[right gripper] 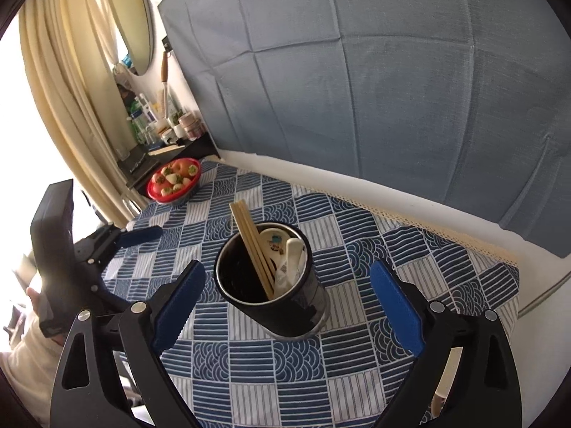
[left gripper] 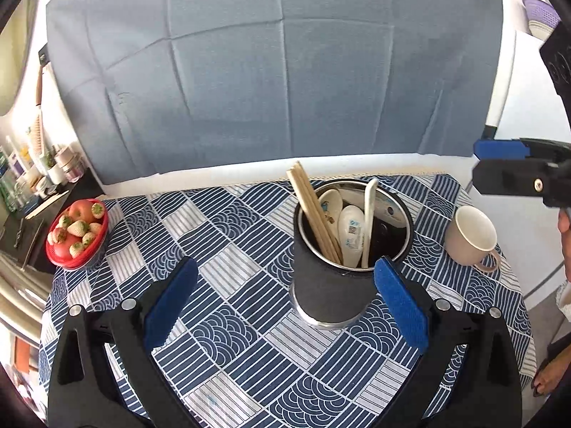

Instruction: Organize utensils

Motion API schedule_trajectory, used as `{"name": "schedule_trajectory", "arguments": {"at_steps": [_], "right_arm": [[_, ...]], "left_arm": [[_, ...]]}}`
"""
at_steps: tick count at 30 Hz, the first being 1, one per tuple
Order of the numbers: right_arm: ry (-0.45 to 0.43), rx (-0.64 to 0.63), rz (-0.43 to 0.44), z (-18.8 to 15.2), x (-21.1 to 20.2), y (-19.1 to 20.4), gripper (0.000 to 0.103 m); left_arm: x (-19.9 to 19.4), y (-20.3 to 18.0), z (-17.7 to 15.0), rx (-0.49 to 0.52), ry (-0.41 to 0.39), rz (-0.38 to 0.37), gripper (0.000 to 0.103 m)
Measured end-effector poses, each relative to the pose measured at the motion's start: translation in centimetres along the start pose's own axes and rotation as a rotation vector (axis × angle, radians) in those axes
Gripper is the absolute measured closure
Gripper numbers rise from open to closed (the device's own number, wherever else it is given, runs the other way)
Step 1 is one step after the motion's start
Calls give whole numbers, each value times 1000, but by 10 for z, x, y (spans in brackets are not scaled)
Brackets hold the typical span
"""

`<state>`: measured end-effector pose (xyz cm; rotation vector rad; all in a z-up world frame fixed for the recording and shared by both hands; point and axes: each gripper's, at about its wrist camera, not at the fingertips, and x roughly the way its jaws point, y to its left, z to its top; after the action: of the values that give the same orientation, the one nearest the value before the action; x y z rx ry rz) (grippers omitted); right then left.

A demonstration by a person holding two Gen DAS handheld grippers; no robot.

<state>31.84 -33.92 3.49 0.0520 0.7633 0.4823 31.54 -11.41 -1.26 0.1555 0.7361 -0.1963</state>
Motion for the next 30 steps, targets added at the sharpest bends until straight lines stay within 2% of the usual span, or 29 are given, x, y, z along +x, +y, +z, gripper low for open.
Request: {"name": "schedule_trajectory", "arguments": {"at_steps": [7, 11, 18, 21, 26, 30], "right_arm": [[12, -25, -25, -35, -7, 3, 12], [20, -41, -38, -55, -9, 6, 11], [52, -80, -44, -92, -7, 13, 10], [44, -68, -72, -106, -11, 13, 10], [62, -38, -96, -125, -25, 11, 10], [45, -31, -147, -144, -41, 12, 9]], "left_arm": [[-16, -7, -32, -21, 25, 47, 6], [-23, -11, -48, -61, 43, 98, 6], [-44, -23, -70, -104, 13, 121, 6], [-54, -27, -79, -117, 11, 145, 6], [-60, -22, -96, -196, 71, 126, 6], [-72, -25, -106, -185, 71, 150, 6]]}}
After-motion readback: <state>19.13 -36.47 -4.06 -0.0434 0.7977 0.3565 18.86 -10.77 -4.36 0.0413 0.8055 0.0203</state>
